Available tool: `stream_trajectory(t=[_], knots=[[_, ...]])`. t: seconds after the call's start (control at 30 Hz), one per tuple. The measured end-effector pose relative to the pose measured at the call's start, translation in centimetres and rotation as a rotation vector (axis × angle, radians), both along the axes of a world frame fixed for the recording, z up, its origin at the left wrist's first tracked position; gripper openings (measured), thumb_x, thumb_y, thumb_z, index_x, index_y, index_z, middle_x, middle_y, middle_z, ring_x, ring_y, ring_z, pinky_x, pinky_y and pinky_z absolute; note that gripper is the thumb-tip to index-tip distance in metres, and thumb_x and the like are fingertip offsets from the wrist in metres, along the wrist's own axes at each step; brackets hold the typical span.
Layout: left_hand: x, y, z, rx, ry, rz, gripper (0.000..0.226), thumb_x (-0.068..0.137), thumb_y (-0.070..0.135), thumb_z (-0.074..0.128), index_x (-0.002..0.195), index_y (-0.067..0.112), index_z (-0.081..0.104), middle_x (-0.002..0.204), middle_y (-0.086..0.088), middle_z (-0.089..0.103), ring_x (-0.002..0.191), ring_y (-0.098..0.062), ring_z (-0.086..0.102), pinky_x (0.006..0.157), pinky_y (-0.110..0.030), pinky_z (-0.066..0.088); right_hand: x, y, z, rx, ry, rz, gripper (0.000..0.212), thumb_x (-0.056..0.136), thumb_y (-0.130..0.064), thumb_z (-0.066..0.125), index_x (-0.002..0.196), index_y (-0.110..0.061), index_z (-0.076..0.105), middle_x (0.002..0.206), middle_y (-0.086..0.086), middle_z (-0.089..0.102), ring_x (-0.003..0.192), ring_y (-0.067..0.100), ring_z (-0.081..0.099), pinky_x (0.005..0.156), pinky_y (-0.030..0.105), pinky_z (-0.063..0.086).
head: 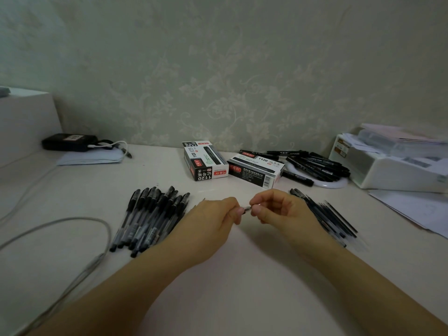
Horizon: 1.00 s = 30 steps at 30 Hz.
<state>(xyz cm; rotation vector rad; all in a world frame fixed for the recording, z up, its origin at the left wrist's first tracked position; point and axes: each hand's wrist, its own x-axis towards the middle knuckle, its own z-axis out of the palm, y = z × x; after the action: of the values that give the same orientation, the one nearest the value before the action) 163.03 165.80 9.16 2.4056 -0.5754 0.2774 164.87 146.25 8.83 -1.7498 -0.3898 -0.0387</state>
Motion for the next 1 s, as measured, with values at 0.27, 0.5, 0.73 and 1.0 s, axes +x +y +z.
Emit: stream_trajectory(t=[0.27, 0.5, 0.73, 1.0], knots=[[0.1, 0.2, 0.0, 0.036, 0.009, 0.056, 0.026, 0.100, 0.040, 0.036, 0.090, 0.028, 0.057, 0.068, 0.003, 0.059, 0.058, -0.009, 0.050, 0.058, -0.035, 0.045, 0.1, -0.7, 0.1, -0.241, -0.121, -0.178, 0.010, 0.086, -0.016, 0.074, 0.086, -0.026, 0.073, 0.081, -0.005, 0.072, 0.076, 0.005, 0.066, 0.070, 0.016, 0.052], [0.2, 0.3, 0.0, 0.059, -0.002, 0.079, 0.027, 0.100, 0.040, 0.037, 0.091, 0.027, 0.058, 0.071, 0.007, 0.059, 0.060, -0.005, 0.049, 0.061, -0.031, 0.045, -0.8, -0.3, 0.0, -0.784, -0.357, -0.050, 0.009, 0.088, -0.020, 0.069, 0.093, -0.026, 0.073, 0.085, -0.013, 0.063, 0.077, 0.004, 0.058, 0.073, 0.017, 0.047], [0.1, 0.1, 0.0, 0.040, 0.008, 0.056, 0.025, 0.100, 0.039, 0.038, 0.093, 0.025, 0.058, 0.068, 0.006, 0.056, 0.060, -0.008, 0.047, 0.060, -0.034, 0.044, -0.8, -0.4, 0.1, -0.771, -0.314, -0.071, 0.012, 0.090, -0.030, 0.068, 0.102, -0.029, 0.071, 0.086, -0.011, 0.060, 0.077, 0.004, 0.056, 0.072, 0.016, 0.046], [0.0, -0.3, 0.1, -0.060, -0.066, -0.011, 0.017, 0.100, 0.036, 0.043, 0.094, 0.025, 0.055, 0.071, 0.009, 0.056, 0.061, -0.005, 0.048, 0.060, -0.031, 0.045, -1.3, 0.6, 0.9, 0.087, 0.244, -0.034, 0.025, 0.076, -0.036, 0.075, 0.096, -0.021, 0.080, 0.094, 0.003, 0.077, 0.072, 0.005, 0.066, 0.067, 0.016, 0.052]])
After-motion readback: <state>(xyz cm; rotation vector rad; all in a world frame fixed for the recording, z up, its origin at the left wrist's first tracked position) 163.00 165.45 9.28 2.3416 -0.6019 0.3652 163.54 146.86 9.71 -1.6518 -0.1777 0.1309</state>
